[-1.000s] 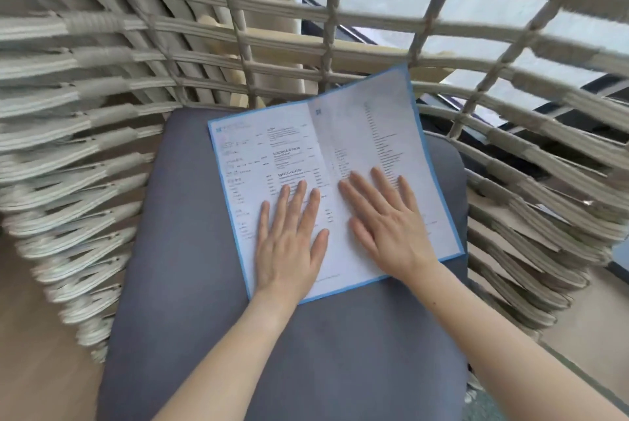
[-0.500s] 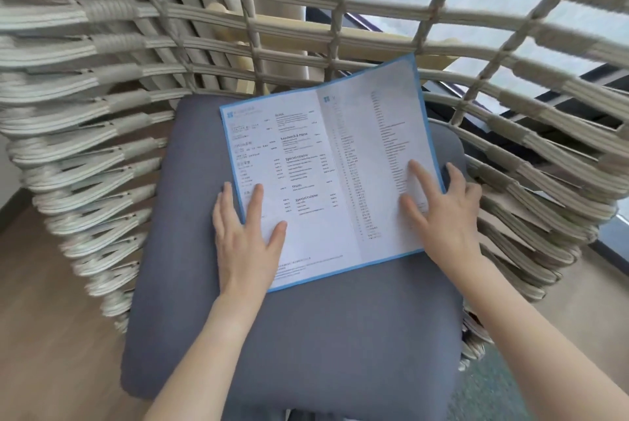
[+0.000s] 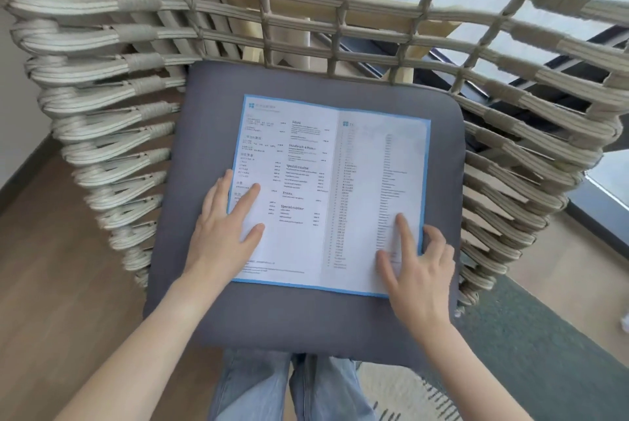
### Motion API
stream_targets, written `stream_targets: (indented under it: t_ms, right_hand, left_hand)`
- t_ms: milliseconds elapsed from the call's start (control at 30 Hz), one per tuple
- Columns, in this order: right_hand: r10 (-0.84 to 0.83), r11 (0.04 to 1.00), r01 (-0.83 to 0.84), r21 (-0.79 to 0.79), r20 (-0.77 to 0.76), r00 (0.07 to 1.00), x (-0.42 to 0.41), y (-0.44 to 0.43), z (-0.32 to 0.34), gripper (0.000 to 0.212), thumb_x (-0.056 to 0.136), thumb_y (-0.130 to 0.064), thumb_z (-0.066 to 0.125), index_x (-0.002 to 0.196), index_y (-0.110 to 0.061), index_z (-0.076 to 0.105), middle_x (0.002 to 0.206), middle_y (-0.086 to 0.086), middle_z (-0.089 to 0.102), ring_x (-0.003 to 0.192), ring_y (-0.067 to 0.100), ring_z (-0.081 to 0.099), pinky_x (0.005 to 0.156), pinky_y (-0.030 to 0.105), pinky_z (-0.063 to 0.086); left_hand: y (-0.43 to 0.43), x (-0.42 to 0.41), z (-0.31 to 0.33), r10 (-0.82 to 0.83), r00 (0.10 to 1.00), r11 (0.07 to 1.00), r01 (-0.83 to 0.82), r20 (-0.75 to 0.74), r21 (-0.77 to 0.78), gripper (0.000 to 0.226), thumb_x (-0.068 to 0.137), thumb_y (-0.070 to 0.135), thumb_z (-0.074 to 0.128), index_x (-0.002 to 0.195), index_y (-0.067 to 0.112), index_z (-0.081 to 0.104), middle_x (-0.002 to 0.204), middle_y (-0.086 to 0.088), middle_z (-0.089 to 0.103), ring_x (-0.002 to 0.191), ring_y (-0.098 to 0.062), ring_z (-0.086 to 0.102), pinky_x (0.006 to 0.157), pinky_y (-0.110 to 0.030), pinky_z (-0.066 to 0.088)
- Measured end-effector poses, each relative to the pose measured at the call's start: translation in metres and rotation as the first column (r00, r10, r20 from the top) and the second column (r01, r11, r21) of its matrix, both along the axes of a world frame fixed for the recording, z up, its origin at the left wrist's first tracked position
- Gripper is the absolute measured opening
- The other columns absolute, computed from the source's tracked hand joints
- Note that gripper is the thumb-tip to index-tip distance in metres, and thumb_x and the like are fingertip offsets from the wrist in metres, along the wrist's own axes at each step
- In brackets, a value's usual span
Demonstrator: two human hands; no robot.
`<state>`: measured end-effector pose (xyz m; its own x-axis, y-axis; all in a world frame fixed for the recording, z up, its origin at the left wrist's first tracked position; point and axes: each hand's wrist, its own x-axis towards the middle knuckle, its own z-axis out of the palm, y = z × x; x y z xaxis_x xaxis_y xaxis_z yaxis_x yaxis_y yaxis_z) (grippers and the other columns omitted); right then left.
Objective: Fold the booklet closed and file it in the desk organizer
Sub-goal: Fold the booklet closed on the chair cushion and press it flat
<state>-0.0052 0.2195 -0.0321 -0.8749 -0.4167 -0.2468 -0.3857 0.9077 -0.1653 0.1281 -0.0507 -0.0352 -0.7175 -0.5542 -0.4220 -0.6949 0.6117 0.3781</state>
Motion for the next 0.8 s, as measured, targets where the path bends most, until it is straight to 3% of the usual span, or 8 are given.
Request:
stream_targets:
  t_ms: [100, 200, 333, 500, 800]
  right_hand:
    - [0.101, 0.995, -0.1, 0.017, -0.078, 0.992, -0.004, -0.02, 0.007, 0.061, 0.092, -0.04, 0.047, 0.147, -0.012, 0.041, 0.147, 0.026, 0.039, 0.129, 0.044, 0.04, 0.105, 0.056, 0.033]
    - [0.211, 0.975, -0.214, -0.066, -0.039, 0.977, -0.018, -0.068, 0.003, 0.061, 0.097, -0.036, 0.034, 0.152, -0.01, 0.03, 0.157, 0.013, 0.032, 0.146, 0.032, 0.028, 0.118, 0.05, 0.02]
    - [0.235, 0.967, -0.233, -0.098, 0.003, 0.972, -0.043, -0.121, -0.024, 0.06, 0.098, -0.037, 0.023, 0.153, -0.015, 0.025, 0.161, 0.003, 0.027, 0.15, 0.025, 0.019, 0.12, 0.048, 0.012]
    - [0.256, 0.965, -0.258, -0.054, -0.034, 0.966, -0.051, -0.123, -0.057, 0.059, 0.1, -0.039, 0.024, 0.155, -0.02, 0.021, 0.163, -0.003, 0.019, 0.151, 0.02, 0.012, 0.12, 0.04, -0.002]
    - [0.176, 0.984, -0.176, -0.012, -0.003, 0.984, -0.051, -0.064, -0.045, 0.062, 0.098, -0.04, 0.024, 0.155, -0.016, 0.02, 0.162, 0.002, 0.02, 0.151, 0.021, 0.014, 0.123, 0.041, 0.006]
  left_hand:
    - [0.001, -0.013, 0.007, -0.162, 0.985, 0.963, 0.146, -0.052, -0.227, 0.061, 0.093, 0.035, 0.05, 0.15, 0.02, 0.033, 0.162, -0.014, 0.015, 0.148, -0.031, 0.012, 0.12, -0.046, 0.012]
    - [0.016, -0.052, 0.003, -0.33, 0.936, 0.919, 0.29, -0.12, -0.265, 0.061, 0.094, 0.036, 0.035, 0.151, 0.015, 0.029, 0.161, -0.012, 0.018, 0.149, -0.028, 0.015, 0.12, -0.044, 0.007]
    - [0.028, -0.092, -0.027, -0.396, 0.914, 0.891, 0.361, -0.084, -0.274, 0.059, 0.097, 0.036, 0.032, 0.151, 0.012, 0.031, 0.161, -0.01, 0.022, 0.148, -0.027, 0.02, 0.12, -0.046, 0.01]
    - [0.023, -0.094, -0.061, -0.434, 0.897, 0.864, 0.39, -0.079, -0.319, 0.059, 0.1, 0.037, 0.027, 0.153, 0.012, 0.023, 0.162, -0.01, 0.015, 0.15, -0.025, 0.012, 0.121, -0.045, 0.009]
    - [-0.019, -0.044, -0.051, -0.382, 0.923, 0.882, 0.345, -0.058, -0.323, 0.064, 0.099, 0.038, 0.029, 0.153, 0.006, 0.018, 0.162, -0.012, 0.015, 0.15, -0.025, 0.012, 0.121, -0.043, 0.012]
